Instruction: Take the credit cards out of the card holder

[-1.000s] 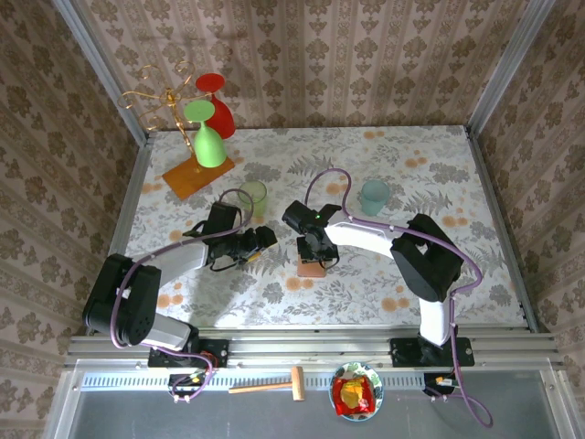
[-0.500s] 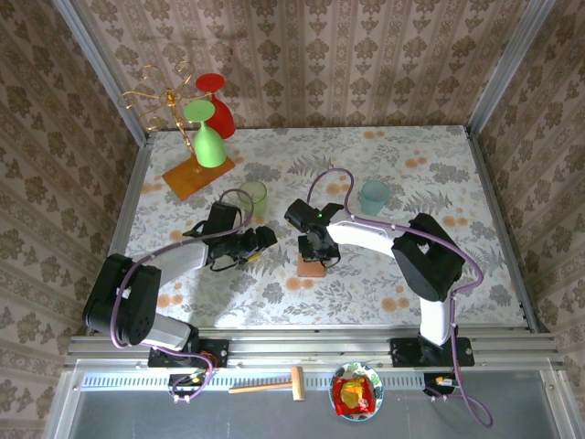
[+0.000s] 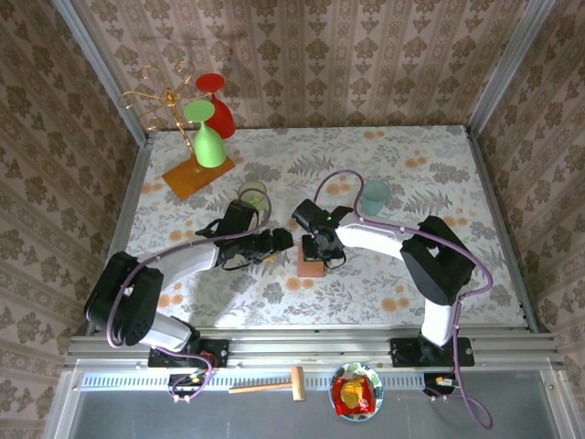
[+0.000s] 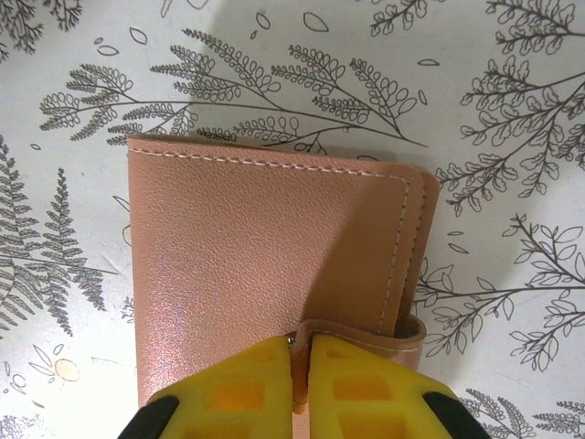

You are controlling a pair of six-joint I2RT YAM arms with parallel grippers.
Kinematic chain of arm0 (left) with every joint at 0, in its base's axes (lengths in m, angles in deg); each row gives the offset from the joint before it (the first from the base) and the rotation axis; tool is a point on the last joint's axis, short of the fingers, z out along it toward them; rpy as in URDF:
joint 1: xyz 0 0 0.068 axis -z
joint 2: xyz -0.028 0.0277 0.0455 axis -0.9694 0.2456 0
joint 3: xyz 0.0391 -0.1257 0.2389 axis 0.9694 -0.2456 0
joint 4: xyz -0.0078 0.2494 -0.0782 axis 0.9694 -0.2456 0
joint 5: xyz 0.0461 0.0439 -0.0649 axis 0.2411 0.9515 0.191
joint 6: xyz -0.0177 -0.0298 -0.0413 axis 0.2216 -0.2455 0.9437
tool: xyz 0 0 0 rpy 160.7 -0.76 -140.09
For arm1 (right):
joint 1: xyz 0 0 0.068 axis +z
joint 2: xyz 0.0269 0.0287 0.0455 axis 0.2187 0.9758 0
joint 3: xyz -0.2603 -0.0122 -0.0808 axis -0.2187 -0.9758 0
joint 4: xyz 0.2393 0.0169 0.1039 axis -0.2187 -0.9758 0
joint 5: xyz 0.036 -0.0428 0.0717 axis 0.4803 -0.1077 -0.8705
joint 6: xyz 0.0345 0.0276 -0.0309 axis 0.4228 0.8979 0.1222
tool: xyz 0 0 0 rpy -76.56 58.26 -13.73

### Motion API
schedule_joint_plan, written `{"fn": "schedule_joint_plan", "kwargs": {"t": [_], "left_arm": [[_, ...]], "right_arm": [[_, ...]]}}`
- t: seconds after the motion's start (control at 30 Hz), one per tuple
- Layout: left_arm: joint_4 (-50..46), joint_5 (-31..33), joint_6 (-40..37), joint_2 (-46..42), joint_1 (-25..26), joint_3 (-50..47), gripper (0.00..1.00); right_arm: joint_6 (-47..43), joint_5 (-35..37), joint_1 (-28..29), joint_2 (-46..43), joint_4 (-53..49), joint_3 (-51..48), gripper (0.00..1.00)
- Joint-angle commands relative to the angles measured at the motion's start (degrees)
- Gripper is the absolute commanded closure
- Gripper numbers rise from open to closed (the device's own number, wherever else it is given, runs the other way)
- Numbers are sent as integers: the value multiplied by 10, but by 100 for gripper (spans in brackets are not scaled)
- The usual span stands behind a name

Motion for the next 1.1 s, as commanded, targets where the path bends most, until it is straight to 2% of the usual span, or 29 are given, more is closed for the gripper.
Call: {"fn": "schedule_joint_plan", "kwargs": {"t": [0.0, 0.23, 0.5, 0.67, 0.87, 1.07], "left_arm": [[21, 0, 25, 17, 15, 18, 28], [27, 4, 33, 46, 39, 40, 29], [25, 8, 35, 60, 43, 54, 30], [17, 11, 33, 63, 43, 60, 30], [14, 12, 32, 68, 43, 63, 29], [13, 11, 32, 73, 43, 66, 29]], "right_arm": [[15, -32, 0, -4, 55, -33, 90], [16, -47, -6, -50, 74, -55, 90], [15, -49, -19, -93, 72, -84, 88], [13, -37, -30, -111, 62, -103, 83], [15, -39, -37, -117, 69, -121, 78], [19, -41, -38, -104, 82, -128, 77]]}}
